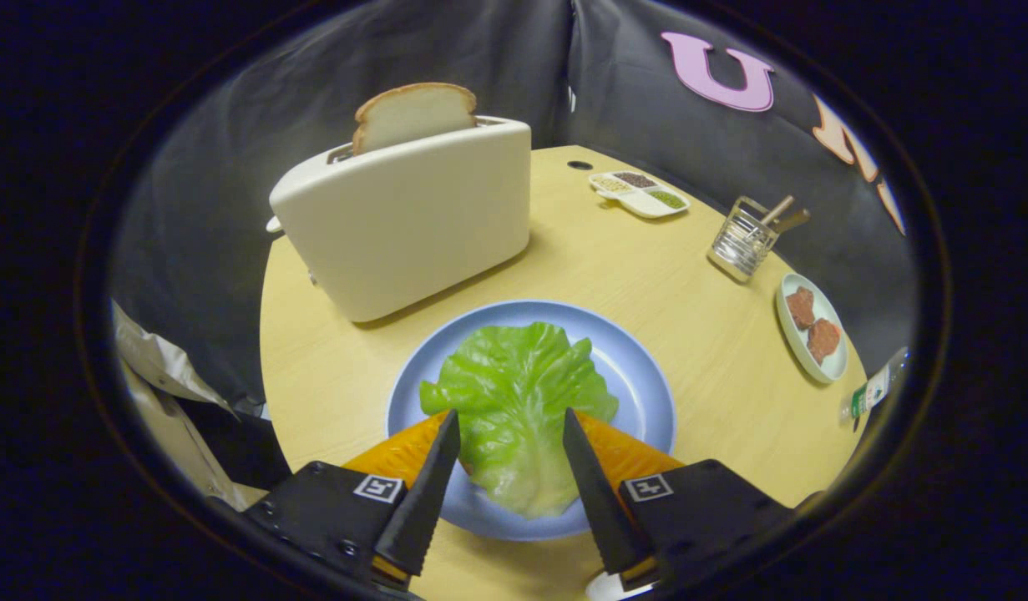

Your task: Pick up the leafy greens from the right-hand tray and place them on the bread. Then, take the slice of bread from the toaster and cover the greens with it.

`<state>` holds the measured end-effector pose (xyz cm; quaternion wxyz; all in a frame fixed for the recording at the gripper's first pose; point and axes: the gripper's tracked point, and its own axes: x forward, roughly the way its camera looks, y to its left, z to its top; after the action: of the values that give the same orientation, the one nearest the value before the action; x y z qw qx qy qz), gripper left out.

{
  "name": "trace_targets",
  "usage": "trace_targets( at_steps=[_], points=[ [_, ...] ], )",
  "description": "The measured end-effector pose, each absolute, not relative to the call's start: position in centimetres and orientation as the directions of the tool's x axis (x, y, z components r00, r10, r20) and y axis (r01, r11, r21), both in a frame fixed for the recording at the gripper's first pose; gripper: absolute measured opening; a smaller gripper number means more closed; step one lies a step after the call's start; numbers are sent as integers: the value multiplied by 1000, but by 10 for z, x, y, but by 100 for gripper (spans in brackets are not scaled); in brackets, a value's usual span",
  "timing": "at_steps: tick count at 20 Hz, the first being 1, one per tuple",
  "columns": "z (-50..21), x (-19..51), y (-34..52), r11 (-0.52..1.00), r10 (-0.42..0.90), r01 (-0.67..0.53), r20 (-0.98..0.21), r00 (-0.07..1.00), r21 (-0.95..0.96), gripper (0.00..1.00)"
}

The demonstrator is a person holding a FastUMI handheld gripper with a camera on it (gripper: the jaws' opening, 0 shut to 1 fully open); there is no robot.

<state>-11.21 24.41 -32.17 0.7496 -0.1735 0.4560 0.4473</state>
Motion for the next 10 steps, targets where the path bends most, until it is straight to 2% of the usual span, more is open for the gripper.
trace_targets(
  at_steps=[9,10],
  points=[
    [-244,-89,269,623,577,-760,-764,288,185,97],
    [-233,-85,273,631,582,-753,-755,302,185,97]
  ],
)
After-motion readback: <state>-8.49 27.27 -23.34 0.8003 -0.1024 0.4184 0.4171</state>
